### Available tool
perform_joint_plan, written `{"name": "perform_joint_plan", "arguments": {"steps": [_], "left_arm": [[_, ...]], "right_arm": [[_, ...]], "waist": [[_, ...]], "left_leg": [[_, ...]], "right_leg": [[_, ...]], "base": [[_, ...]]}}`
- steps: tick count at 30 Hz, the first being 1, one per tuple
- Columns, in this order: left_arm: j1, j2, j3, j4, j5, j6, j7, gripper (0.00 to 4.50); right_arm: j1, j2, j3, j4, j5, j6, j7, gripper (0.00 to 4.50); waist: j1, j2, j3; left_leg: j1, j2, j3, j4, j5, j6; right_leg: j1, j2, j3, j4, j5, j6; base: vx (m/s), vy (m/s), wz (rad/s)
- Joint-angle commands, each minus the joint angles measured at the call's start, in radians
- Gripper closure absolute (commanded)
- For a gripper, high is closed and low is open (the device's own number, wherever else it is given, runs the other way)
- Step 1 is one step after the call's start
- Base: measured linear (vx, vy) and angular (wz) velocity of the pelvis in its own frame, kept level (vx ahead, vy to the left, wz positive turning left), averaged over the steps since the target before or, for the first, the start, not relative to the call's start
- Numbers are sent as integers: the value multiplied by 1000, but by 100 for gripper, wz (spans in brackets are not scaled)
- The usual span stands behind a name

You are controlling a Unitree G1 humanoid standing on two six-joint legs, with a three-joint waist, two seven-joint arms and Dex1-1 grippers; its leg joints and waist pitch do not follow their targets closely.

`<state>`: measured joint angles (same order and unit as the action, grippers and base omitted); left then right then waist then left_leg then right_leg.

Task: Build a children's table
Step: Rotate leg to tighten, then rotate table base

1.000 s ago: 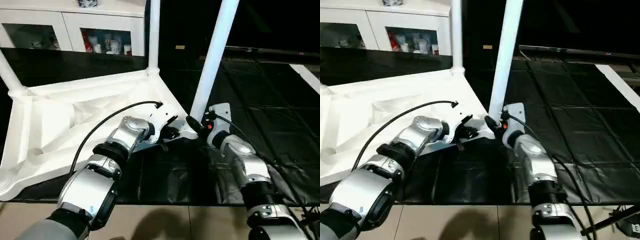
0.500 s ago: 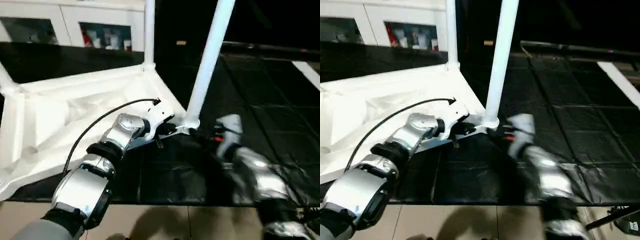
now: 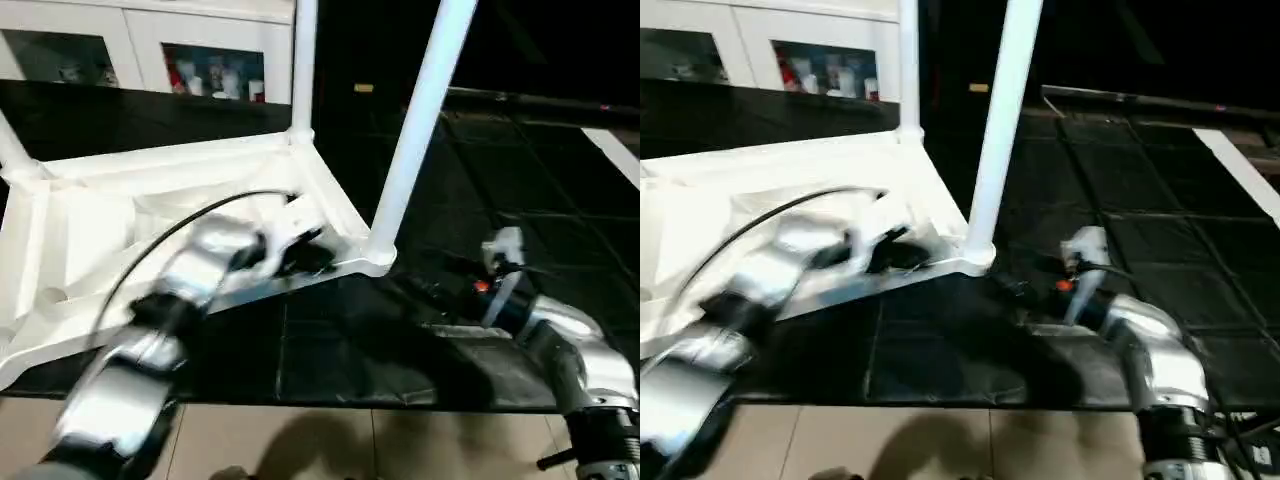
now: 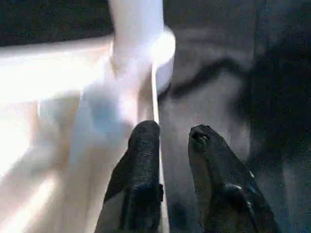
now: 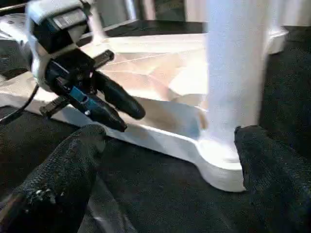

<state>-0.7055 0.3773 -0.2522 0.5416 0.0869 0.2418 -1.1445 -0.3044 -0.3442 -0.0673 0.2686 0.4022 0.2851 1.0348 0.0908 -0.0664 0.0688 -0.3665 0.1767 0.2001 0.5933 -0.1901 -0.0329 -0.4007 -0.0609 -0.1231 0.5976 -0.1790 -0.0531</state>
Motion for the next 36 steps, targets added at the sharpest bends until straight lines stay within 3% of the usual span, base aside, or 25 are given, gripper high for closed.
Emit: {"name": "perform_joint_plan", "arguments": {"steps": [1,2,3,4,5,6,7,8,11,12,13,14,15,18,20,27,36], "left_arm": [[31,52,-9,-137,17,72,-39,307],[73,105,-11,-217,25,118,-68,303],[100,138,-12,-267,30,148,-84,298],[142,188,-11,-341,41,193,-104,298],[166,216,-9,-378,53,213,-108,272],[174,224,-8,-388,58,216,-108,264],[198,249,1,-413,80,220,-98,261],[219,268,9,-441,93,232,-85,254],[249,302,14,-511,98,279,-69,220],[253,308,18,-523,108,283,-56,216],[254,310,20,-527,111,284,-51,216],[255,313,21,-529,118,281,-43,208],[264,327,16,-543,138,281,-19,192],[273,341,7,-556,163,297,14,177],[277,341,9,-552,185,298,65,153],[268,325,34,-514,206,261,168,153],[256,328,33,-448,235,210,258,153]], "right_arm": [[-10,3,18,-46,26,35,18,0],[-21,18,40,-55,23,32,22,0],[-30,31,54,-57,18,26,24,0],[-46,56,74,-56,11,18,24,0],[-59,78,87,-49,0,3,15,0],[-64,87,91,-45,-6,-5,10,0],[-91,125,114,-10,-49,-48,-31,0],[-116,157,140,28,-94,-101,-63,0],[-187,199,196,128,-173,-142,-117,0],[-225,223,203,179,-197,-141,-163,0],[-238,233,205,196,-205,-141,-180,0],[-259,249,205,226,-217,-146,-210,0],[-299,276,211,285,-243,-165,-268,0],[-368,313,223,398,-290,-209,-374,0],[-425,345,208,492,-310,-255,-501,0],[-533,365,152,702,-351,-308,-756,0],[-589,329,111,875,-378,-364,-969,0]], "waist": [[5,-4,-73],[3,-3,-75],[0,-3,-72],[-4,0,-72],[-9,1,-71],[-7,5,-68],[-8,4,-67],[-6,9,-65],[-2,16,-65],[-6,17,-62],[-8,18,-60],[-7,19,-63],[-4,25,-63],[-13,24,-68],[-13,24,-68],[-13,27,-71],[-9,28,-70]], "left_leg": [[14,83,-38,-65,-88,67],[17,90,-41,-67,-70,59],[12,85,-38,-67,-61,68],[16,89,-40,-69,-64,58],[15,88,-40,-70,-64,55],[28,84,-33,-68,-88,47],[21,81,-34,-69,-90,46],[26,81,-35,-72,-110,21],[33,83,-37,-74,-140,-13],[29,80,-38,-77,-158,-22],[34,81,-39,-79,-182,-34],[34,81,-40,-78,-190,-41],[35,82,-41,-77,-190,-46],[28,80,-44,-79,-178,-64],[26,77,-41,-76,-169,-61],[27,76,-39,-75,-167,-74],[34,72,-36,-72,-226,-85]], "right_leg": [[58,-127,80,-69,-240,-149],[57,-128,81,-56,-203,-163],[57,-123,81,-62,-198,-162],[55,-126,83,-54,-183,-173],[54,-122,82,-53,-182,-177],[43,-119,84,-63,-201,-177],[48,-119,85,-62,-206,-175],[44,-120,84,-66,-241,-166],[41,-121,86,-67,-270,-162],[44,-118,87,-70,-281,-165],[39,-118,89,-73,-296,-165],[43,-120,90,-73,-299,-159],[41,-121,91,-70,-290,-158],[46,-119,91,-58,-250,-165],[49,-118,94,-58,-230,-165],[47,-110,93,-46,-171,-170],[40,-107,94,-54,-221,-139]], "base": [[0,0,0],[0,0,0],[0,0,0],[0,0,0],[0,0,0],[0,0,0],[0,0,0],[0,0,0],[0,0,0],[0,0,0],[0,0,0],[0,0,0],[0,0,0],[0,0,0],[0,0,0],[0,0,0],[0,0,0]]}}
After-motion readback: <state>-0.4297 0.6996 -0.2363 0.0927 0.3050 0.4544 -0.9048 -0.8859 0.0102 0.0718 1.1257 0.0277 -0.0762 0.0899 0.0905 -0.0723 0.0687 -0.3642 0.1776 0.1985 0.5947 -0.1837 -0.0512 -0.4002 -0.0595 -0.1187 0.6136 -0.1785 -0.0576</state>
